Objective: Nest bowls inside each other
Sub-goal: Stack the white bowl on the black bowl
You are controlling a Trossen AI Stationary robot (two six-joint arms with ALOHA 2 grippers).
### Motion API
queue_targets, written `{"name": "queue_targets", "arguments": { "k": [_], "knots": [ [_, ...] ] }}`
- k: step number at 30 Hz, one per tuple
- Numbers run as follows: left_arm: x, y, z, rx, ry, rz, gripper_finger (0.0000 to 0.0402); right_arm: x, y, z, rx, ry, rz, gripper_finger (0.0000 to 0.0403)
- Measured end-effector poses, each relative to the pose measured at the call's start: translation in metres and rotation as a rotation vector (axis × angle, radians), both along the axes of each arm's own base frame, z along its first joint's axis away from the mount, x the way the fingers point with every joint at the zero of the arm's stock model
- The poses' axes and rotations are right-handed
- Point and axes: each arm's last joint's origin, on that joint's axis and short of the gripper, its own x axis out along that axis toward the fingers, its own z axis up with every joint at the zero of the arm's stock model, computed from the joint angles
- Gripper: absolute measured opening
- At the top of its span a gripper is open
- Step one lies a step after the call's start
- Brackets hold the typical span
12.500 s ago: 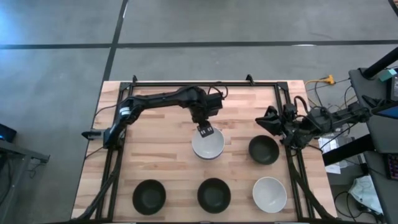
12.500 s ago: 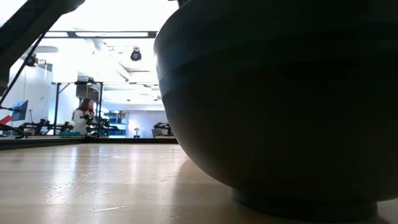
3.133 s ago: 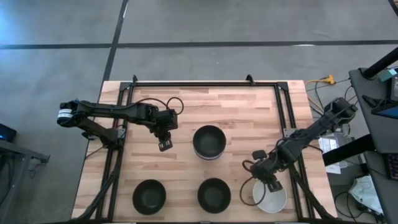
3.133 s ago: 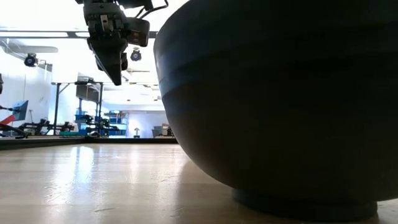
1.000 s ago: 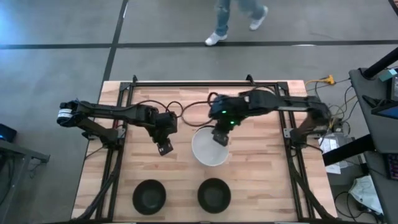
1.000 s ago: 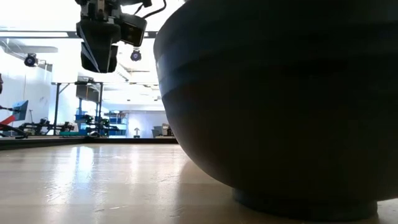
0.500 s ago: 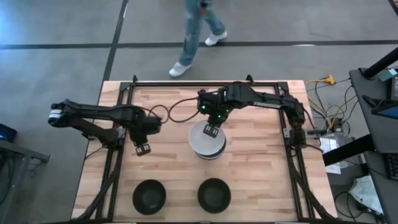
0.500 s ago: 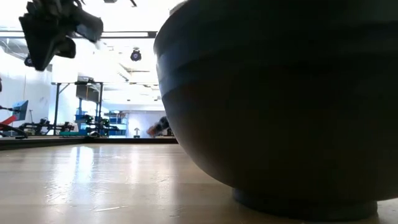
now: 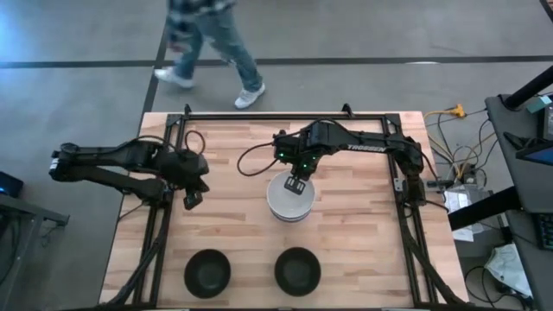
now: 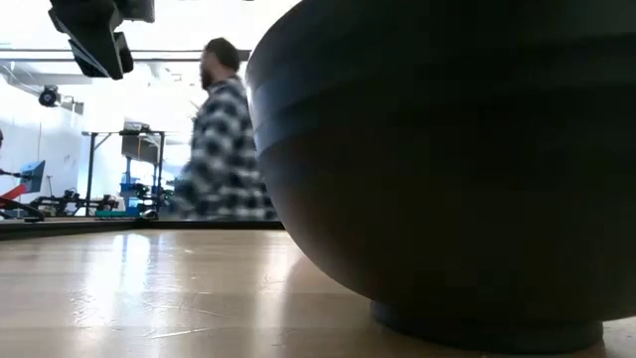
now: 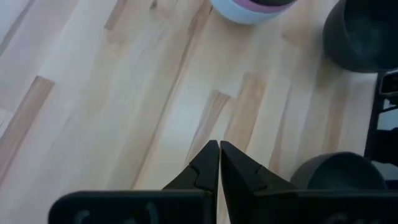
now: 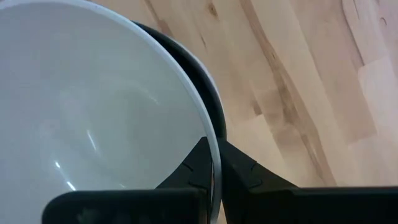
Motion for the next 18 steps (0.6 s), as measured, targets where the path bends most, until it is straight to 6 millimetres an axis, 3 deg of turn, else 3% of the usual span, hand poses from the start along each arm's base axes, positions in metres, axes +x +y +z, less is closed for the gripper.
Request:
{"name": "queue_targets", "arguments": {
  "k": [18],
  "knots": [
    [-0.002, -0.001, -0.021, -0.034, 0.039, -0.018, 0.0, 0.005, 0.002, -0.025, 0.004, 0.009, -0.007, 0.0011]
  ]
}}
